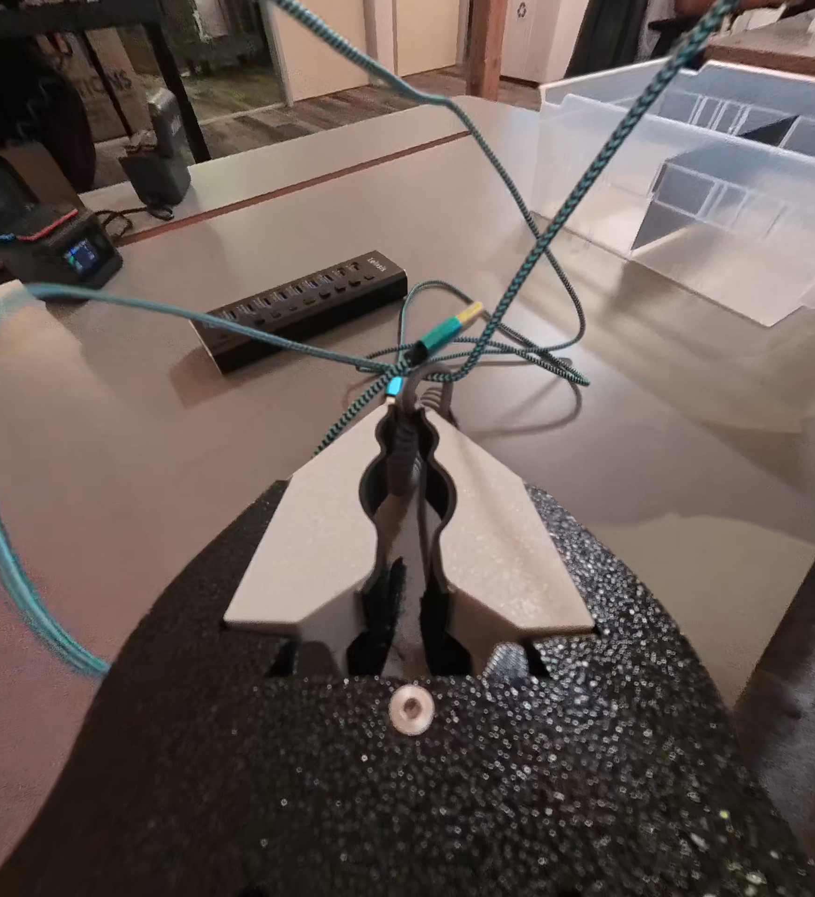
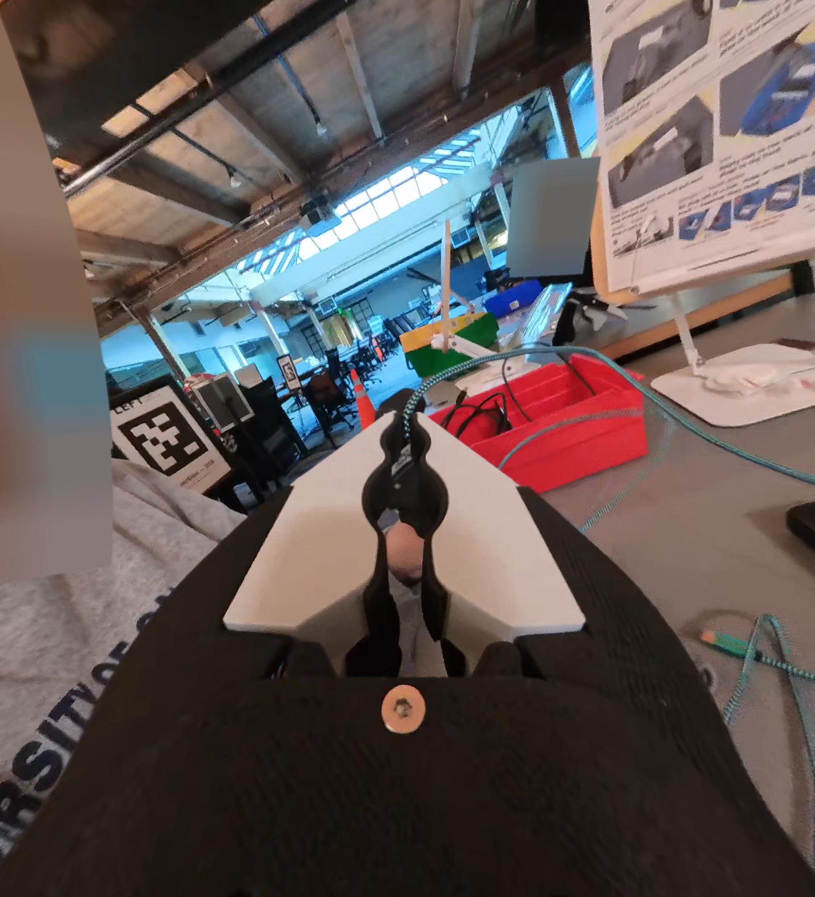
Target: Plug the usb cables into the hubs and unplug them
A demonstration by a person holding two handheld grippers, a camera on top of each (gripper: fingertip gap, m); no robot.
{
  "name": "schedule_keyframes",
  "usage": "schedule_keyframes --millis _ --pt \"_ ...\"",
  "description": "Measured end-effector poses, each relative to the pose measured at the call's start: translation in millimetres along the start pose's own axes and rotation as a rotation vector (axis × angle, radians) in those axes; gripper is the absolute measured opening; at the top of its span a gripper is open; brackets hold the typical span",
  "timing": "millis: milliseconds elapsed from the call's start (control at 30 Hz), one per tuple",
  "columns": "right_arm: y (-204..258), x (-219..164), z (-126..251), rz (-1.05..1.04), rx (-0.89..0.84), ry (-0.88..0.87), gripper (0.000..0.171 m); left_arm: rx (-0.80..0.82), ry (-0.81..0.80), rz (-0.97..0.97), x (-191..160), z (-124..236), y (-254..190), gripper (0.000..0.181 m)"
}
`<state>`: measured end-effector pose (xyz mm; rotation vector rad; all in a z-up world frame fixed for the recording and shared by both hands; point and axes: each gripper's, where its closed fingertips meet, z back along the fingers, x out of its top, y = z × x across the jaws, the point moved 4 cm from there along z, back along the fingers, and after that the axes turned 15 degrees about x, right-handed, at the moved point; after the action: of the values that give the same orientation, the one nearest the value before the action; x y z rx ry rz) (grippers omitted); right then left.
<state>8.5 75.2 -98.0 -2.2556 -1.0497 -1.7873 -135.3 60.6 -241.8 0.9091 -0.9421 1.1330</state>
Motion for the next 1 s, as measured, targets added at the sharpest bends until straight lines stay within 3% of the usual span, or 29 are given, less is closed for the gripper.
schedule_keyframes --millis 33,133,300,500,600,700,1000 --pt "1.8 3.0 0.9 0.000 0.018 -0.024 0.000 -0.003 0.004 0.017 -0.3 -0.2 1.9 0.006" --pt "19.0 25.8 11.5 -0.032 0.177 -0.217 0.001 0.059 0.063 0.022 -14.4 -2.8 20.0 0.006" --pt "8.8 26.3 28.4 0.064 -0.031 -0.139 0.001 0.002 0.047 0.181 -15.5 -1.2 31.4 0.006" --pt "24.0 54.5 50.5 0.258 -0.188 -0.189 0.001 -0.011 0.034 0.207 -14.1 -1.3 30.6 0.006" --pt "45.4 77.4 62.0 0.320 -0.159 -0.290 0.001 0.023 0.059 0.179 -20.1 -2.6 36.3 0.006" --pt "47.2 85.1 75.4 0.384 -0.267 -0.269 0.001 -0.031 0.038 0.260 -16.7 -1.6 34.9 0.006" --pt "20.5 63.5 94.3 0.312 -0.467 -0.191 0.001 -0.088 0.012 0.300 -14.1 0.3 32.9 0.006"
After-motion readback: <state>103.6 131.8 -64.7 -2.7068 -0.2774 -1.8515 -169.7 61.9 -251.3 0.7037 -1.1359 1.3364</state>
